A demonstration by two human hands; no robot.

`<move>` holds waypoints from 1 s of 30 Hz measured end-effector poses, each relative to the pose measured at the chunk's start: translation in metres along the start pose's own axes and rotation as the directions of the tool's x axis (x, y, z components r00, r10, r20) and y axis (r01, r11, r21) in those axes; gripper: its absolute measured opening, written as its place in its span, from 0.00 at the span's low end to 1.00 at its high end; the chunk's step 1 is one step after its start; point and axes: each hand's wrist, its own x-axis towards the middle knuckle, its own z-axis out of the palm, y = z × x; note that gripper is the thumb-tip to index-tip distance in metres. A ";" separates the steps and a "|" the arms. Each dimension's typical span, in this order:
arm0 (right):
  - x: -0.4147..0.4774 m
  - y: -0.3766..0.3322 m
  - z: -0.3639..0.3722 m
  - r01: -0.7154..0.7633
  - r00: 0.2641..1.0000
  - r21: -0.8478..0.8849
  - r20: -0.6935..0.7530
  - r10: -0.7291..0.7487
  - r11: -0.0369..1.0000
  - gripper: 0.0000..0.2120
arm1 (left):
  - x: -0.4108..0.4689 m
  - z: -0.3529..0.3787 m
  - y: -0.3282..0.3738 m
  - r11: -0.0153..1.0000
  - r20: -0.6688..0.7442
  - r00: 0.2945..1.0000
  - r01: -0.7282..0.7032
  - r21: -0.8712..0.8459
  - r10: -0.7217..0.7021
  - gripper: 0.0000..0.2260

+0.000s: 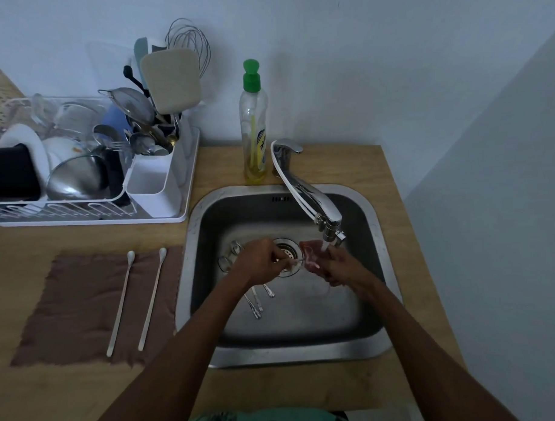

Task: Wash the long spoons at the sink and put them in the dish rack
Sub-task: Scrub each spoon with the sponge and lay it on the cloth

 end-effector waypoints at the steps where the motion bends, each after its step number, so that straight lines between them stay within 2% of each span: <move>1: 0.001 -0.001 -0.004 -0.009 0.999 -0.078 0.036 0.012 0.997 0.09 | 0.000 0.001 0.000 1.000 0.016 1.000 -0.011 0.002 0.011 0.09; 3: -0.001 -0.002 -0.007 0.008 0.993 -0.201 0.114 0.016 0.979 0.12 | -0.001 0.002 -0.002 1.000 0.048 0.999 -0.015 0.026 0.014 0.09; 4: -0.003 -0.003 -0.006 0.021 0.992 -0.197 0.129 0.005 0.980 0.12 | -0.001 0.004 -0.004 1.000 0.053 0.999 -0.008 0.030 0.006 0.09; 6: -0.007 0.000 -0.002 0.024 0.997 -0.067 0.081 -0.019 0.997 0.10 | -0.002 0.008 -0.004 1.000 0.039 0.999 0.014 0.011 -0.015 0.09; 9: -0.009 0.005 0.008 -0.012 1.000 0.086 0.023 0.010 0.996 0.12 | -0.005 0.012 -0.002 0.999 0.027 0.999 0.032 0.007 -0.032 0.09; 10: -0.008 0.006 0.012 -0.023 1.000 0.098 -0.017 0.025 0.995 0.14 | -0.006 0.012 -0.002 0.999 0.040 0.999 0.034 -0.003 -0.034 0.09; 13: -0.007 0.009 0.026 0.016 0.965 0.035 -0.261 -0.006 0.999 0.21 | -0.010 0.012 0.002 0.997 0.046 0.998 0.036 -0.068 -0.033 0.09; 16: -0.002 0.013 0.037 0.110 0.924 0.093 -0.375 -0.068 0.990 0.20 | -0.010 0.015 0.005 0.994 0.027 0.999 0.044 -0.101 -0.042 0.10; 18: -0.005 0.012 0.032 0.110 0.946 0.039 -0.312 -0.092 0.993 0.15 | -0.009 0.011 0.005 0.994 0.030 0.998 0.050 -0.099 -0.047 0.10; 20: -0.008 0.006 0.017 0.128 0.980 -0.092 -0.139 -0.140 0.987 0.10 | -0.009 0.004 0.002 0.996 0.046 0.998 0.039 -0.082 -0.035 0.10; 22: -0.009 0.000 0.003 0.174 0.985 -0.207 0.030 -0.172 0.963 0.16 | -0.010 -0.002 0.002 0.996 0.072 0.997 0.014 -0.085 -0.008 0.09; 24: -0.008 -0.008 -0.003 0.156 0.985 -0.196 0.104 -0.138 0.968 0.18 | -0.010 -0.004 0.003 0.994 0.081 0.997 0.001 -0.112 0.008 0.09; 25: -0.009 -0.012 -0.003 0.138 0.985 -0.156 0.120 -0.120 0.978 0.15 | -0.010 -0.005 0.003 0.994 0.069 0.997 -0.006 -0.109 0.014 0.08; 27: -0.011 -0.018 0.000 0.083 0.995 -0.190 0.067 -0.071 0.978 0.10 | -0.011 -0.005 0.005 0.997 0.030 0.999 -0.015 -0.071 0.017 0.08; 28: -0.011 -0.018 0.003 0.060 0.998 -0.222 0.013 -0.058 0.973 0.11 | -0.011 -0.005 0.005 0.999 0.008 1.000 -0.016 -0.047 0.016 0.08; 30: -0.008 -0.012 0.009 0.031 0.993 -0.172 -0.108 -0.050 0.985 0.13 | -0.010 -0.004 0.006 1.000 -0.020 1.000 -0.007 -0.019 0.007 0.09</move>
